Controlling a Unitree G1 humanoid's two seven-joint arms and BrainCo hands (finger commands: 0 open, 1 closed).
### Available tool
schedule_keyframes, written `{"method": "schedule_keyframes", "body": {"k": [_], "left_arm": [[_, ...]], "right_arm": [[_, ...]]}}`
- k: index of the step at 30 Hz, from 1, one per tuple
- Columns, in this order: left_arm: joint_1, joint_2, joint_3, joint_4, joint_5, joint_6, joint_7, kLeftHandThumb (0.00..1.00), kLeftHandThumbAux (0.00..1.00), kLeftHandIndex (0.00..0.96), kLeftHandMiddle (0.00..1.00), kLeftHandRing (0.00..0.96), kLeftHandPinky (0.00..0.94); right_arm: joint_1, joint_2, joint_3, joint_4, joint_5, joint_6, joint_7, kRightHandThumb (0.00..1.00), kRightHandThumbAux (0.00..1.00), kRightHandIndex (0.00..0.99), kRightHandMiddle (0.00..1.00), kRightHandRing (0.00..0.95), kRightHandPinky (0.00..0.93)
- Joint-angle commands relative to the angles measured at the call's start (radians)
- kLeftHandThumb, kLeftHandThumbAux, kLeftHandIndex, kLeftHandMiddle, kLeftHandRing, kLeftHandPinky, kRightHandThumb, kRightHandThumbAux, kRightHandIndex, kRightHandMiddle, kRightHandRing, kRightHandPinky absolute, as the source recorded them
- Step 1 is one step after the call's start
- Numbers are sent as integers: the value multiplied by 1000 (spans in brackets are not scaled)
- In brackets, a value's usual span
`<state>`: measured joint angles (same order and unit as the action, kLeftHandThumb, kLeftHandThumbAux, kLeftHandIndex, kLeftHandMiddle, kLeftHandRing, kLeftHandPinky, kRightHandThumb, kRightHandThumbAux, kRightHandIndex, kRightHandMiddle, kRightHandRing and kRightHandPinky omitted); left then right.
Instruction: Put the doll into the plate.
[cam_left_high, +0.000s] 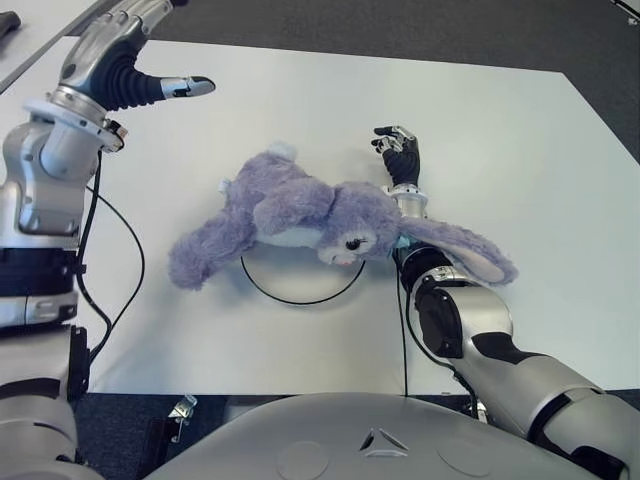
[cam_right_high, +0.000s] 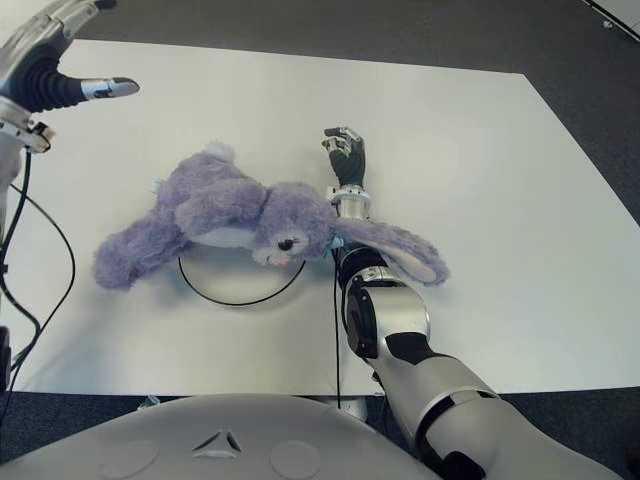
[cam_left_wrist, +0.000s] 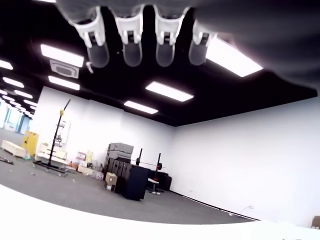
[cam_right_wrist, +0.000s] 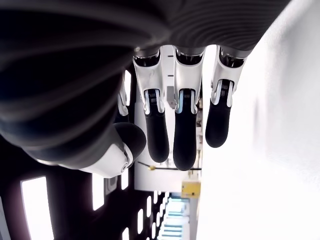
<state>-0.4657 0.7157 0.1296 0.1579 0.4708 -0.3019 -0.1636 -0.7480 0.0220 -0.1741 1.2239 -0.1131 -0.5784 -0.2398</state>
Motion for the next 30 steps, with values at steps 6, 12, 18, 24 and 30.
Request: {"method": "schedule_keyframes", "body": {"k": [6, 12, 18, 24, 30], "left_arm": [[-157, -182, -114, 381, -91, -15, -6, 0, 376, 0, 0, 0, 0], [-158, -275, -136, 478, -135, -36, 5, 0, 409, 0, 0, 0, 0], [-172, -307, -134, 568, -160, -67, 20, 0, 451, 0, 0, 0, 0], [-191, -328, -116, 652, -192, -84, 25, 0, 452, 0, 0, 0, 0], [-202, -351, -102, 711, -226, -102, 45, 0, 440, 0, 0, 0, 0]], "right_arm": [[218, 33, 3, 126, -5, 68, 0, 727, 731, 415, 339, 401, 313], [220, 33, 6, 126, -9, 68, -7, 726, 731, 415, 337, 393, 294], [223, 33, 5, 125, -6, 63, -5, 726, 731, 415, 335, 389, 307], [225, 33, -2, 124, 1, 60, 1, 726, 731, 415, 334, 396, 332], [225, 33, -5, 124, 3, 61, 2, 726, 730, 415, 333, 404, 336]]}}
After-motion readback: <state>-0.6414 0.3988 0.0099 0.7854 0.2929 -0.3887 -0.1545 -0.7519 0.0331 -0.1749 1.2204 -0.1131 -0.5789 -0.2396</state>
